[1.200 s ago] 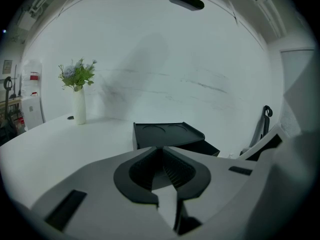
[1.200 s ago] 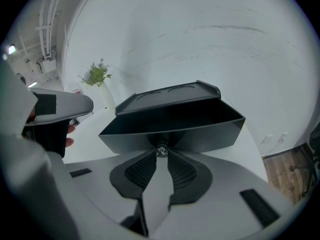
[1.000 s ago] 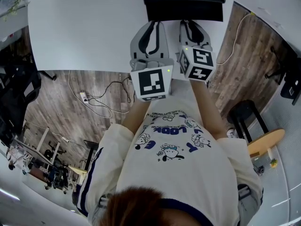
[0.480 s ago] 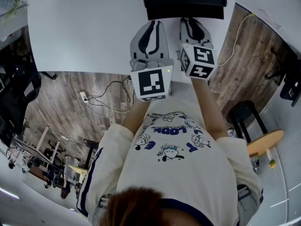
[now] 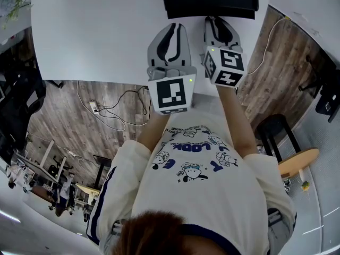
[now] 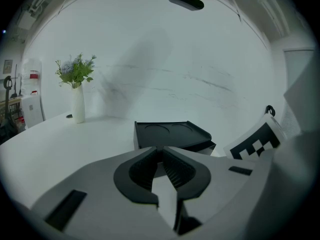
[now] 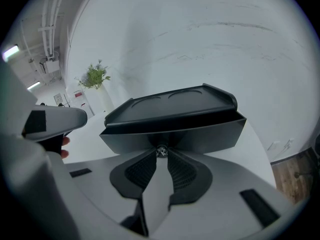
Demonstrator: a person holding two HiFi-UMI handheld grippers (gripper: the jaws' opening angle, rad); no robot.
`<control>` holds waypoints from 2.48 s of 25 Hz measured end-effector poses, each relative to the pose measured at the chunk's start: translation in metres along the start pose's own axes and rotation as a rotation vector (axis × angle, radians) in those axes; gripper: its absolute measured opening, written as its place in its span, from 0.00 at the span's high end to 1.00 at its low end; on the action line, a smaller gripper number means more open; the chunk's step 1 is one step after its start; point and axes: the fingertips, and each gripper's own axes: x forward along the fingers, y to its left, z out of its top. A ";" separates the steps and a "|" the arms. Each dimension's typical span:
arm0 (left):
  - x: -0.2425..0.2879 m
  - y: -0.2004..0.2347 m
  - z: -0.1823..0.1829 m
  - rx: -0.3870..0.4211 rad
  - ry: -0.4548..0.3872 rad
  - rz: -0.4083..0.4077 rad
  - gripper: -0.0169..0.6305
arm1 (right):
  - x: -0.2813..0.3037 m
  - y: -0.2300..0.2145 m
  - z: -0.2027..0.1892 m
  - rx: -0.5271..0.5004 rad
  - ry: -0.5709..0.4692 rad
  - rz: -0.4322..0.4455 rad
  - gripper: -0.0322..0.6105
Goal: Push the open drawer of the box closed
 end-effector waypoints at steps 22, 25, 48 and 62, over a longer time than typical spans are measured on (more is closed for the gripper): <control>0.008 0.010 -0.001 -0.007 0.013 0.013 0.91 | 0.014 -0.004 0.016 -0.008 -0.018 -0.002 0.82; 0.008 0.011 0.000 -0.002 0.008 0.013 0.91 | 0.015 -0.004 0.017 -0.010 -0.019 -0.003 0.82; -0.012 0.008 0.028 0.002 -0.069 0.015 0.91 | -0.017 0.014 0.033 -0.047 -0.074 0.011 0.71; -0.055 -0.015 0.098 0.049 -0.241 -0.012 0.91 | -0.112 0.032 0.108 -0.097 -0.345 -0.011 0.87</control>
